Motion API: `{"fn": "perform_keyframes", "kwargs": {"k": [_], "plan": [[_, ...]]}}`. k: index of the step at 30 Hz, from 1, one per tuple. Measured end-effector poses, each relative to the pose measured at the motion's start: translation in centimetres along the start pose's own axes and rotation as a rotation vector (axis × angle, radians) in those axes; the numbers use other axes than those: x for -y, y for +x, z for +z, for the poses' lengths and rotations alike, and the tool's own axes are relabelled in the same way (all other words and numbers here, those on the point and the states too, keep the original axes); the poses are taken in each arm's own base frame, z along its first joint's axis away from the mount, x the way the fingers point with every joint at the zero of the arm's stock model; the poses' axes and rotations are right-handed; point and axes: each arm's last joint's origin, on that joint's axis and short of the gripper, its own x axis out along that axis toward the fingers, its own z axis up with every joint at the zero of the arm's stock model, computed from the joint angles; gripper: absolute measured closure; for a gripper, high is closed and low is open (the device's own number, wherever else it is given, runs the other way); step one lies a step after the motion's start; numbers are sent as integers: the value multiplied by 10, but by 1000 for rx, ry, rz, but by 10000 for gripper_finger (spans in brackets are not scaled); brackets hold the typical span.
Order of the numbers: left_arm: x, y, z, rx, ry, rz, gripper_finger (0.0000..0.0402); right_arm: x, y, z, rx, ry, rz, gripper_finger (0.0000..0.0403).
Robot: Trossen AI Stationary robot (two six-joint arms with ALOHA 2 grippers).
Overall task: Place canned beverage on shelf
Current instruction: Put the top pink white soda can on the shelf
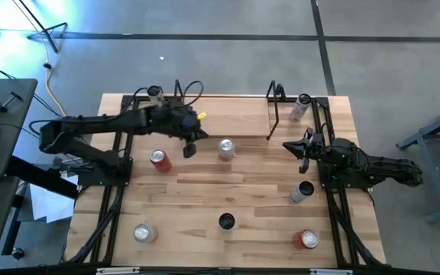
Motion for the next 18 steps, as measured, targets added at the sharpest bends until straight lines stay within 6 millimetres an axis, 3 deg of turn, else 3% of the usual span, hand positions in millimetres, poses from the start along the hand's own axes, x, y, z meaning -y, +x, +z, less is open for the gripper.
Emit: {"fn": "perform_keyframes", "kwargs": {"k": [4, 8, 18], "plan": [[-7, 16, 10, -35, -4, 0, 395, 0, 0, 0, 0, 0, 1, 402], [-10, 34, 14, -72, -13, 100, 359, 0, 0, 0, 0, 0, 0, 402], [15, 76, 13, -122, -108, 121, 172, 0, 0, 0, -1, 0, 0, 402]]}}
